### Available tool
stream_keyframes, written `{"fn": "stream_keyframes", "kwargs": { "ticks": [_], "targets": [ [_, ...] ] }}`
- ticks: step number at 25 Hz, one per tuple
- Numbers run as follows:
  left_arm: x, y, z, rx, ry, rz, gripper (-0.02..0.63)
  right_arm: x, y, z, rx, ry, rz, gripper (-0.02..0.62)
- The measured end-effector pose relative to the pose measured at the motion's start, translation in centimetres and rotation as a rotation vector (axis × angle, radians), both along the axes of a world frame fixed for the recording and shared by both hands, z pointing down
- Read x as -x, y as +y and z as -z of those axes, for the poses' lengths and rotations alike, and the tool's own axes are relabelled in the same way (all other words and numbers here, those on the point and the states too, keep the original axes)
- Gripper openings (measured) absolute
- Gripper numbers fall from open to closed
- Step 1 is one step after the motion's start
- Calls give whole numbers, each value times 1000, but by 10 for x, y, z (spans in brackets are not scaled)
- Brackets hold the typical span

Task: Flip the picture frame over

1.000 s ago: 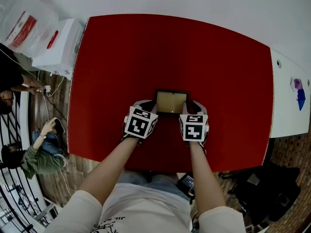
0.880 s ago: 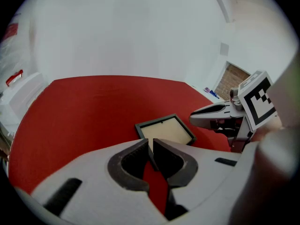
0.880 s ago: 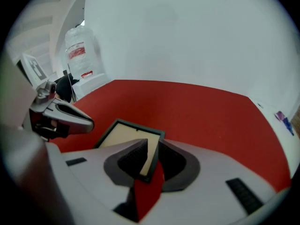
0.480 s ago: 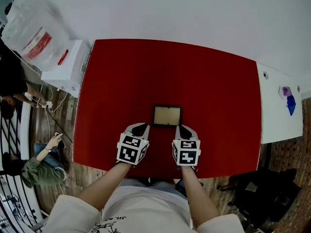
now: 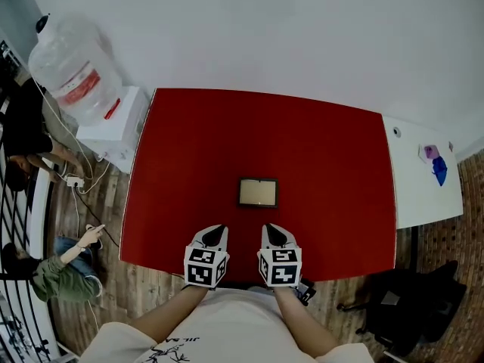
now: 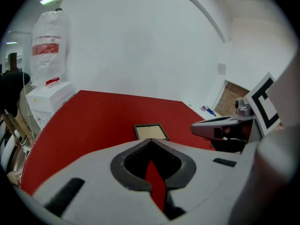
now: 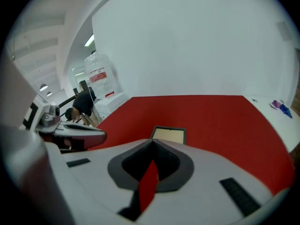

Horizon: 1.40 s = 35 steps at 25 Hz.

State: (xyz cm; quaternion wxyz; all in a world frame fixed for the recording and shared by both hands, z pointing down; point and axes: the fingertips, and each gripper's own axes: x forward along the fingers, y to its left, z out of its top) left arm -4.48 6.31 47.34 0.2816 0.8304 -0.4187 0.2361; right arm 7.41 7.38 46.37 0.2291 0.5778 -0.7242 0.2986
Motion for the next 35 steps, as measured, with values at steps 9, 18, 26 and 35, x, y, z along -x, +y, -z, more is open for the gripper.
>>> {"fn": "stream_keyframes", "kwargs": {
  "ticks": [9,18,26,35],
  "targets": [
    [12,-8,15,-54,-37,8,6,14,7,-1,-2,6,27,5],
    [3,-6,18,-47,-25,-13,6,5,12,-9,20,13,0,5],
    [6,-7,21,-52,-27,-5,6,3,12,-5,7,13,-6,5],
    [4,0,21,-45,-22,-11,6,6,17,-3,6,14,9,3]
  ]
}}
